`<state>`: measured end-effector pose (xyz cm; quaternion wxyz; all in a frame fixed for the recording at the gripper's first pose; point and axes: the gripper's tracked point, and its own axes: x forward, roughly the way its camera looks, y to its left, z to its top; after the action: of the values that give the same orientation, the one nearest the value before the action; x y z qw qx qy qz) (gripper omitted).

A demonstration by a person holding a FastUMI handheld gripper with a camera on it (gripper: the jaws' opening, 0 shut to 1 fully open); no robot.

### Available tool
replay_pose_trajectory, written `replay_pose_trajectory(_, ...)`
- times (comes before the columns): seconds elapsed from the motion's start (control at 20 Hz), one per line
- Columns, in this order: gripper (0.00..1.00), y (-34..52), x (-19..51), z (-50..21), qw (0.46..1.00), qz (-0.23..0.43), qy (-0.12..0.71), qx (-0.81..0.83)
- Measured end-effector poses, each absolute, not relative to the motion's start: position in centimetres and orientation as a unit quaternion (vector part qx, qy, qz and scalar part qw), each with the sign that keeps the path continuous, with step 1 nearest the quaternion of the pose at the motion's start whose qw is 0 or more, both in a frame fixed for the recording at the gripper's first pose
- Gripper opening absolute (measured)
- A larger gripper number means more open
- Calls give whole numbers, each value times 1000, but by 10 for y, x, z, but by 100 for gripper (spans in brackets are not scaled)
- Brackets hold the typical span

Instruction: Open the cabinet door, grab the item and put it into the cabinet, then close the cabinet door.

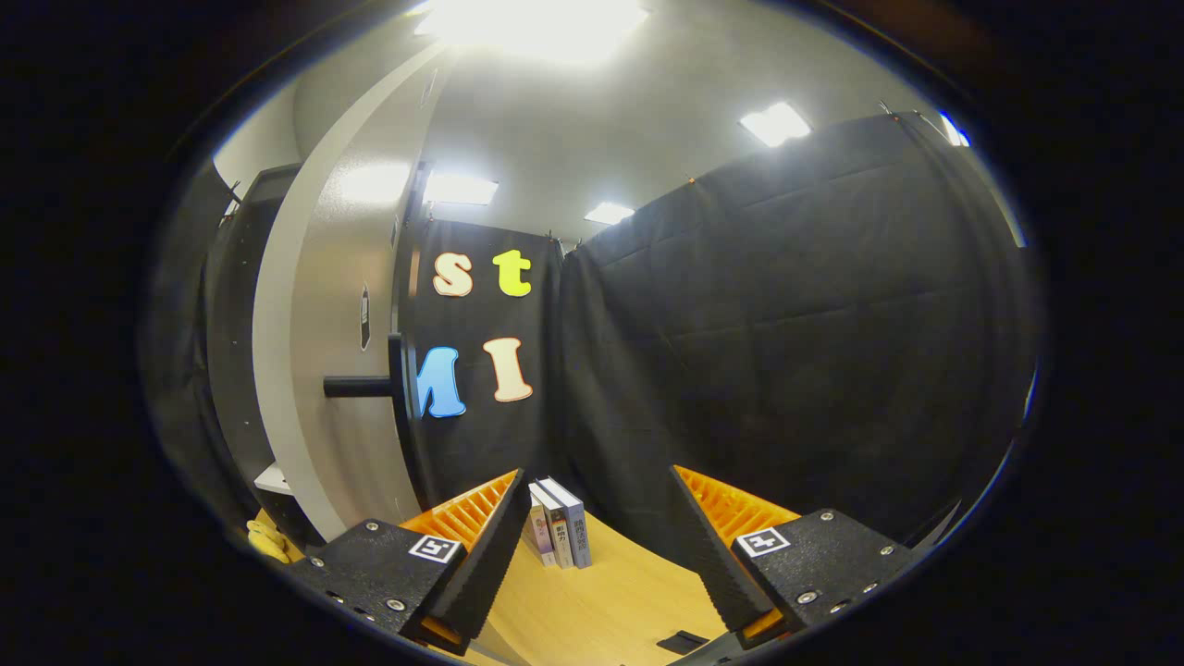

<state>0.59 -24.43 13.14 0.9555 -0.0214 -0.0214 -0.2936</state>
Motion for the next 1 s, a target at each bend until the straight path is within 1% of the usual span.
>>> replay_pose_trajectory(0.5, 92, -183, 8, 128, 969, -247, -21, -16)
replay_pose_trajectory(1.0, 92, -100, 38, 120, 988, -151, -18, -3)
